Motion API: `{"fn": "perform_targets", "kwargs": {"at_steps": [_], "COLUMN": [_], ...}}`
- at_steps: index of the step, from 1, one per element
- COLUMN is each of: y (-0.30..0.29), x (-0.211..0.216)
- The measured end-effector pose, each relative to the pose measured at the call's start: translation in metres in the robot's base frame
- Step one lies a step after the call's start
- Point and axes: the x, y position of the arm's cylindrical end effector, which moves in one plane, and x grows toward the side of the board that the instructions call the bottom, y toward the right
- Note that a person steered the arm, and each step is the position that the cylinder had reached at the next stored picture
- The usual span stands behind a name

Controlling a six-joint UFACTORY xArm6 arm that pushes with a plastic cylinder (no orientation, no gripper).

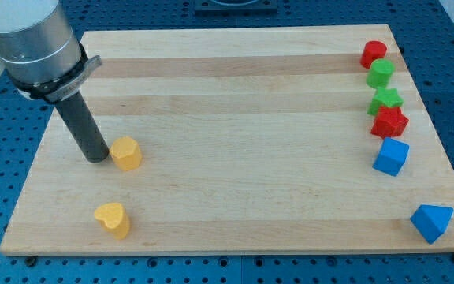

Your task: Push the yellow hexagon towards the center of the board

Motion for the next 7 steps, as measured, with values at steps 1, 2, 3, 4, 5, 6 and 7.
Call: {"fn": "perform_targets", "kwargs": {"at_steps": [1, 2, 3, 4, 5, 6, 7], "y": [0.02, 0.03, 0.037, 0.14, 0.149, 0.149, 0.13], "x": [0.001, 0.011, 0.011, 0.045, 0.052, 0.052, 0.056]}}
